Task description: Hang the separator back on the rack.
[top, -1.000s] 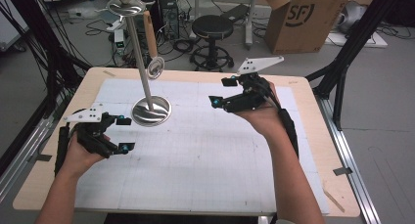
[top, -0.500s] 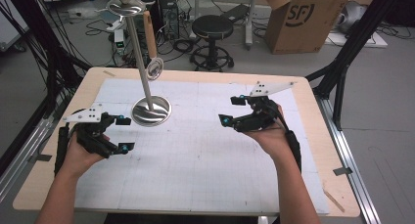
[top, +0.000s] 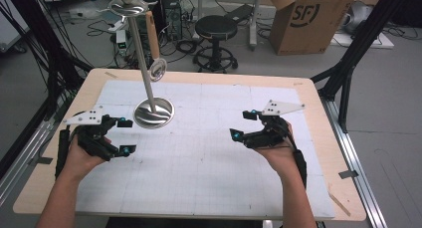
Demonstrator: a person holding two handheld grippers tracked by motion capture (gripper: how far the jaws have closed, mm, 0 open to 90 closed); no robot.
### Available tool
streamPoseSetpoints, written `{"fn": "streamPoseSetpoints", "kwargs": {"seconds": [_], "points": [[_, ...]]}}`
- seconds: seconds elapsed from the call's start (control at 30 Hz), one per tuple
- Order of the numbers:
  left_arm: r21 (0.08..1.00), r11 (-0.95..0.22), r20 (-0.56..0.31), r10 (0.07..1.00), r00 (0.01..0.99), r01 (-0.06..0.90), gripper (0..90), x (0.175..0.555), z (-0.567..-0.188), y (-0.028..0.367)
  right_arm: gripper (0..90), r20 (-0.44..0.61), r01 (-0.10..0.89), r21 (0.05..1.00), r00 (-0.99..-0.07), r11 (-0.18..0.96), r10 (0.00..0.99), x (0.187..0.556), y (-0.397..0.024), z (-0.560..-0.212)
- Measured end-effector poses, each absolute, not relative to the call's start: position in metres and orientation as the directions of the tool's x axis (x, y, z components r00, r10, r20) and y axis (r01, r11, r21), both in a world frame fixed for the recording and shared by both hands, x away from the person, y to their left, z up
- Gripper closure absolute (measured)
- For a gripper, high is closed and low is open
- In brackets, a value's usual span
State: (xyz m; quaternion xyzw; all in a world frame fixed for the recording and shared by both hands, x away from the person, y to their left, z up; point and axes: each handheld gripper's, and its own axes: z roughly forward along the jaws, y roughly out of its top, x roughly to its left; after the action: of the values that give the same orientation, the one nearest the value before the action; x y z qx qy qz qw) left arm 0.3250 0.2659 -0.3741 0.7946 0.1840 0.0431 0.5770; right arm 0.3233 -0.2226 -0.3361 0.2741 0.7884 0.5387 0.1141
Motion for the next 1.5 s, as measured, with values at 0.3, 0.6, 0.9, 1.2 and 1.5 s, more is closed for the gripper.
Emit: {"fn": "streamPoseSetpoints", "kwargs": {"seconds": [0.3,0.6,0.9,1.2,1.5], "points": [[0.933,-0.268,-0.141,0.344,0.928,0.241,7.1,0.325,-0.374,0.266,15.7,0.128,0.321,0.913,-0.813,0.254,0.568,0.313,-0.227,-0.357],[0.931,-0.270,-0.145,0.348,0.926,0.247,7.1,0.326,-0.375,0.266,14.6,0.138,0.336,0.903,-0.819,0.269,0.557,0.310,-0.228,-0.369],[0.928,-0.275,-0.144,0.352,0.925,0.250,7.1,0.326,-0.377,0.263,13.6,0.143,0.344,0.898,-0.817,0.273,0.559,0.308,-0.230,-0.374],[0.924,-0.289,-0.141,0.352,0.925,0.251,7.1,0.327,-0.378,0.262,12.8,0.137,0.346,0.893,-0.818,0.288,0.559,0.308,-0.228,-0.375],[0.926,-0.283,-0.142,0.350,0.926,0.249,7.1,0.327,-0.378,0.262,12.7,0.134,0.351,0.886,-0.819,0.302,0.558,0.309,-0.226,-0.377]]}}
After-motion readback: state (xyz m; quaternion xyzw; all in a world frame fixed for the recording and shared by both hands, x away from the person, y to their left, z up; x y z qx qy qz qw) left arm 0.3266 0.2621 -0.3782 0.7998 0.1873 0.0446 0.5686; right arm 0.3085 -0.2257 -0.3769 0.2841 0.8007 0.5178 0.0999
